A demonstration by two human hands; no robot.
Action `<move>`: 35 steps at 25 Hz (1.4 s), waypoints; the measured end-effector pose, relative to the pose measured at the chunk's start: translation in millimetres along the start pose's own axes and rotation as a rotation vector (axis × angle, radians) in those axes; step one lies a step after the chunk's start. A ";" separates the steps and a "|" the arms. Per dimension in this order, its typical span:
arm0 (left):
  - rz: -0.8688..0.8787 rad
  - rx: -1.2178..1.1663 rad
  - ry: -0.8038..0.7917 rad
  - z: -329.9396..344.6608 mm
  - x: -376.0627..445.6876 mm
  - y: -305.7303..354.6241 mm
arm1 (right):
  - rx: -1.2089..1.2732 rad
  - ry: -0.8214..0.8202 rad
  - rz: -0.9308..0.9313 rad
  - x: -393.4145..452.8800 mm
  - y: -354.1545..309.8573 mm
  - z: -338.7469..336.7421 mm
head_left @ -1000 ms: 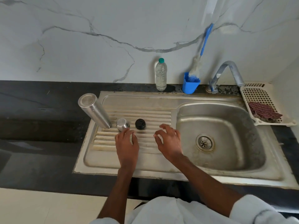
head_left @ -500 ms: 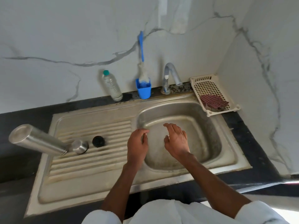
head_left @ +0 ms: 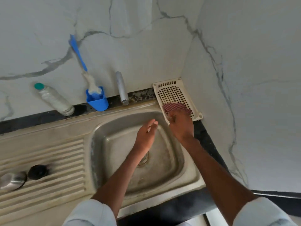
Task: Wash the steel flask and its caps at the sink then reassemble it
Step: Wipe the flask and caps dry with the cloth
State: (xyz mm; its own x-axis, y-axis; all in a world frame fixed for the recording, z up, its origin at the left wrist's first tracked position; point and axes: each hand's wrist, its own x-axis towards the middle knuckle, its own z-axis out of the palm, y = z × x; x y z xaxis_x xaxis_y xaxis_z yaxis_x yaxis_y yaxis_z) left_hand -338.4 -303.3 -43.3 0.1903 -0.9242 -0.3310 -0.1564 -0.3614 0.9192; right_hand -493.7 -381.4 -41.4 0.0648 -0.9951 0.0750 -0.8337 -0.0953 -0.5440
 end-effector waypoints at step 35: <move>-0.019 -0.481 -0.132 -130.3 -99.2 25.6 | 0.288 -0.372 -0.081 -63.6 -144.0 -58.0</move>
State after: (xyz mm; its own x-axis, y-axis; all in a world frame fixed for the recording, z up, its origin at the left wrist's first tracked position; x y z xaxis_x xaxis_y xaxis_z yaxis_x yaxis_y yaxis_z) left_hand -235.0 -204.7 40.8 0.0599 -0.9370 -0.3440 0.3165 -0.3091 0.8968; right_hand -409.7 -302.8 80.6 0.3587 -0.9215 -0.1487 -0.6352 -0.1243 -0.7623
